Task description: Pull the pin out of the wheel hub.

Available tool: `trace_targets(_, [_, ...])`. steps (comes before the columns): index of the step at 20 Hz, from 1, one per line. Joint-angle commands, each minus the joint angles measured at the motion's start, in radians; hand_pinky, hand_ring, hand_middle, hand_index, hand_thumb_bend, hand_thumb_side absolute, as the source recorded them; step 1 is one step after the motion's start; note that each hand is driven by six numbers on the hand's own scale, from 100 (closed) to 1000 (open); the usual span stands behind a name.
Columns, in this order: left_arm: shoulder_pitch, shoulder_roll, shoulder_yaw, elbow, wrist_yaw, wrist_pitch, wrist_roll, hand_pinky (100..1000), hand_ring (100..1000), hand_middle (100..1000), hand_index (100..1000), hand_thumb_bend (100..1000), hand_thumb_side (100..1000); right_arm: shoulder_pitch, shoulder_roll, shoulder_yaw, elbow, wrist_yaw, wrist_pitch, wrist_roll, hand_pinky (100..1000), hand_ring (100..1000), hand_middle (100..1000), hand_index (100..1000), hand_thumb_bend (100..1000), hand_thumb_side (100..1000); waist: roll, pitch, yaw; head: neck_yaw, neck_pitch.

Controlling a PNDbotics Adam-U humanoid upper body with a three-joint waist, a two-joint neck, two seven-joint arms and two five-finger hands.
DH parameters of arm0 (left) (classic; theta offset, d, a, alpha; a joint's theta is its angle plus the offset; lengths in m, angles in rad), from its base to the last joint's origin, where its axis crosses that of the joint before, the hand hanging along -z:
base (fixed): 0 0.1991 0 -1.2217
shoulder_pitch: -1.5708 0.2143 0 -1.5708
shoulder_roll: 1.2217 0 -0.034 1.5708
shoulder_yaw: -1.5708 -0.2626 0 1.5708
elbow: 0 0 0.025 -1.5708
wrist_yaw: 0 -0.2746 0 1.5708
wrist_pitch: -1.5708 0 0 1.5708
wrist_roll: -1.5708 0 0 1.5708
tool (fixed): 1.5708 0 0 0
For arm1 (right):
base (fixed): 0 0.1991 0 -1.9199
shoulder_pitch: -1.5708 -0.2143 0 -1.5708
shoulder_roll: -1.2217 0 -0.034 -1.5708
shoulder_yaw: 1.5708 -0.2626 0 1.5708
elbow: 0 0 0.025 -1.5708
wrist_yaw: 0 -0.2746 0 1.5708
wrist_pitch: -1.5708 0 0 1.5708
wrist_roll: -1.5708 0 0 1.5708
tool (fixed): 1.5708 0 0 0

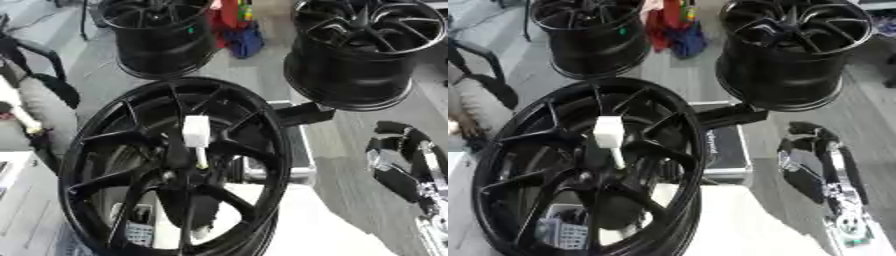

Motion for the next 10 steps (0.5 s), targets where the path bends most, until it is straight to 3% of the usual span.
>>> trace_targets(1, [0.028, 0.006, 0.047, 0.109, -0.087, 0.030, 0.051, 711, 637, 724, 849, 312, 100, -0.011, -0.003, -0.009, -0.013, -0.001, -0.003, -0.003, 741, 612, 669, 753, 100, 100, -0.004, -0.006, 0.000, 0.002, -0.015])
trace_targets(2, [0.041, -0.006, 0.058, 0.148, -0.129, 0.040, 0.076, 721, 651, 739, 860, 325, 186, -0.011, -0.002, -0.009, -0.013, -0.001, -0.003, -0.003, 741, 612, 669, 753, 100, 100, -0.006, -0.005, 0.000, 0.002, -0.017])
trace_targets(3, [0.051, -0.016, 0.068, 0.181, -0.164, 0.045, 0.102, 794, 746, 820, 917, 506, 272, -0.010, -0.001, -0.010, -0.014, -0.001, -0.002, -0.004, 741, 612, 669, 753, 100, 100, -0.009, -0.005, -0.001, 0.001, -0.018])
trace_targets(5, [0.072, -0.035, 0.098, 0.242, -0.210, 0.059, 0.165, 828, 781, 871, 947, 679, 341, -0.009, 0.001, -0.012, -0.016, -0.002, -0.002, -0.006, 741, 612, 669, 754, 100, 100, -0.014, -0.004, -0.002, -0.001, -0.020])
trace_targets(7, [0.089, -0.046, 0.124, 0.275, -0.217, 0.063, 0.230, 836, 790, 886, 955, 771, 378, -0.008, 0.003, -0.013, -0.017, -0.002, -0.001, -0.007, 741, 612, 669, 754, 100, 100, -0.017, -0.003, -0.001, -0.004, -0.019])
trace_targets(10, [0.111, -0.059, 0.161, 0.275, -0.183, 0.077, 0.346, 820, 776, 882, 947, 829, 408, -0.010, 0.005, -0.013, -0.018, -0.003, -0.001, -0.006, 741, 612, 669, 754, 100, 100, -0.020, -0.001, 0.002, -0.004, -0.018])
